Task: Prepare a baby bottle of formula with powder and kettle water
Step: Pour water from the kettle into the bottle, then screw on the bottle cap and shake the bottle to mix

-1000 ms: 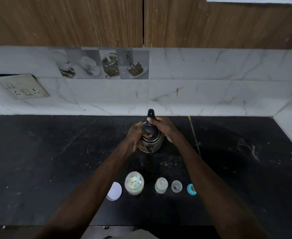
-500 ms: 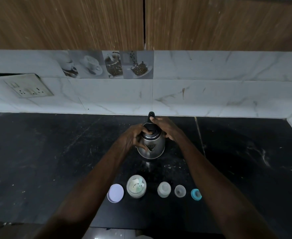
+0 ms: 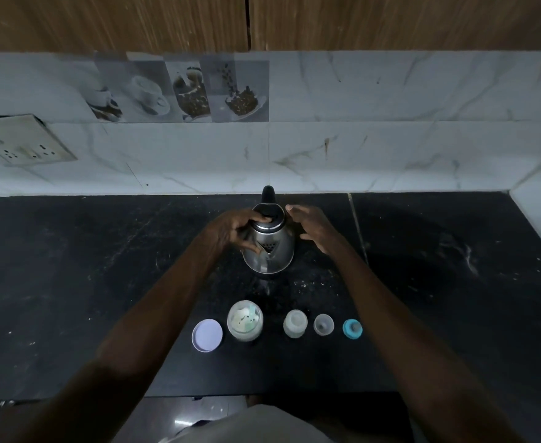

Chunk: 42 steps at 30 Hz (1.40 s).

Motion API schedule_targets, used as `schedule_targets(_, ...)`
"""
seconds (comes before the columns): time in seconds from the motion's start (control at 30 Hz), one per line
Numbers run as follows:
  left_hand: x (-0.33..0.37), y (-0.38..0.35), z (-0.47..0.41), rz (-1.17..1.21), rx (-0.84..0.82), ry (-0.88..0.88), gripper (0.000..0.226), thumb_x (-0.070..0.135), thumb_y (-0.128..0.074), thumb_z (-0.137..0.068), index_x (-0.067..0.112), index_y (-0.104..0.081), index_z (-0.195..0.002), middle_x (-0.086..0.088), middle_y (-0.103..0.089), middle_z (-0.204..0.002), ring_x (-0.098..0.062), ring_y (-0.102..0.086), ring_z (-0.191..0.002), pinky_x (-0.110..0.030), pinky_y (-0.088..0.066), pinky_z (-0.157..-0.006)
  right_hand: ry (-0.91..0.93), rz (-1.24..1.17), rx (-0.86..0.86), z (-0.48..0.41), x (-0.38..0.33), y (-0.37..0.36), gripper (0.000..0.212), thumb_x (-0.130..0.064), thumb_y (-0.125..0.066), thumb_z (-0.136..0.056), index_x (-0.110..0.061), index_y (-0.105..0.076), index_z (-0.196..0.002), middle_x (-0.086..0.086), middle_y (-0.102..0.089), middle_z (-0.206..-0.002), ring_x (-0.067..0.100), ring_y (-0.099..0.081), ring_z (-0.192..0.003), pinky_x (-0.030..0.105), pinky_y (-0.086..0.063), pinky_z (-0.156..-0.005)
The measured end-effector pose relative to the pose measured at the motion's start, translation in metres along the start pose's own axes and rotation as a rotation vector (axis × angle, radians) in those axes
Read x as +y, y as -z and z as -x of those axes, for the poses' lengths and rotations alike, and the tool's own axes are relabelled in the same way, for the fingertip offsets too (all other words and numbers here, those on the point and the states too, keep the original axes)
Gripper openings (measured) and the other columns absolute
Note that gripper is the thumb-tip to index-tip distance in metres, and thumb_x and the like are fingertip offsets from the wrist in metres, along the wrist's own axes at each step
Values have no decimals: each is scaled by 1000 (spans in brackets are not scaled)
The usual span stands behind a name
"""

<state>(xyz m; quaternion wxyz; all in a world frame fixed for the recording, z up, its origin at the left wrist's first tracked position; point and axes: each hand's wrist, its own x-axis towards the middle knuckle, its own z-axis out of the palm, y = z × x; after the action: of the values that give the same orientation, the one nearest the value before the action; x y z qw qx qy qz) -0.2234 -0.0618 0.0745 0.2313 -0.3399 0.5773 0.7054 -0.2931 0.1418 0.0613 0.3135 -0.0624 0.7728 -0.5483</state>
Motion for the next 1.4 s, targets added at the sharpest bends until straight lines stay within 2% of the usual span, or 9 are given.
schedule_targets(0.13,-20,3,1,59,44,-120,58,30,-89,-80,3,-68,-127,-17,-75,-118,-37,-72,-106,-61,-60,-84,-5,76,177,29,52,35,23,-27,-71,-99,-19,-77,-119,5,-77,-118,22,-69,-113,40,-54,-91)
schedule_targets(0.27,-83,-29,17,228,452,-360,63,31,-84,-73,3,-57,-122,-22,-72,-109,-23,-68,-75,-35,-55,-63,-77,319,189,67,109,68,36,-1,-70,-91,-10,-75,-126,6,-76,-124,19,-69,-118,39,-53,-108)
schedule_targets(0.37,-159,-72,36,167,342,-481,66,7,-77,-69,16,-55,-130,-8,-68,-124,-20,-63,-108,-41,-52,-90,-122,509,186,94,146,81,48,9,-60,-87,-10,-74,-128,10,-74,-127,26,-68,-121,38,-52,-109)
schedule_targets(0.47,-215,-98,45,-188,123,-577,93,-15,-69,-75,22,-38,-155,8,-48,-156,-5,-44,-144,-25,-35,-117,-174,734,54,111,168,81,59,9,-64,-82,-9,-66,-139,11,-67,-140,27,-63,-129,32,-49,-109)
schedule_targets(0.67,-249,-111,32,-652,130,-586,104,7,-83,-72,15,-29,-160,6,-34,-164,-11,-31,-151,-17,-21,-118,-219,1192,35,140,211,50,68,-29,-74,-89,-29,-47,-151,-1,-33,-157,32,-44,-141,46,-48,-109)
schedule_targets(0.83,-255,-111,24,-708,228,-601,76,8,-84,-73,7,-50,-142,-9,-62,-137,-29,-60,-127,-29,-42,-106,-130,1131,86,135,218,43,45,-17,-71,-88,-21,-63,-132,2,-53,-137,28,-61,-122,37,-50,-99)
schedule_targets(1.07,-250,-109,22,-631,288,-653,38,17,-79,-81,14,-58,-112,-3,-71,-100,-23,-70,-89,-44,-55,-80,165,828,416,141,159,28,35,-10,-76,-83,-11,-65,-117,8,-64,-113,26,-65,-99,36,-51,-82)
schedule_targets(1.27,-255,-106,18,-625,321,-712,36,17,-86,-80,10,-62,-106,-4,-76,-95,-16,-73,-84,-25,-51,-72,430,719,-87,147,136,-20,43,-1,-79,-75,-13,-74,-117,1,-71,-115,15,-67,-102,28,-55,-90)
schedule_targets(1.4,-253,-107,17,-681,308,-679,33,20,-82,-84,5,-62,-106,-10,-73,-96,-25,-74,-87,-38,-59,-76,436,841,-140,143,134,-29,40,-3,-76,-79,-11,-74,-118,7,-71,-113,22,-69,-99,34,-57,-86)
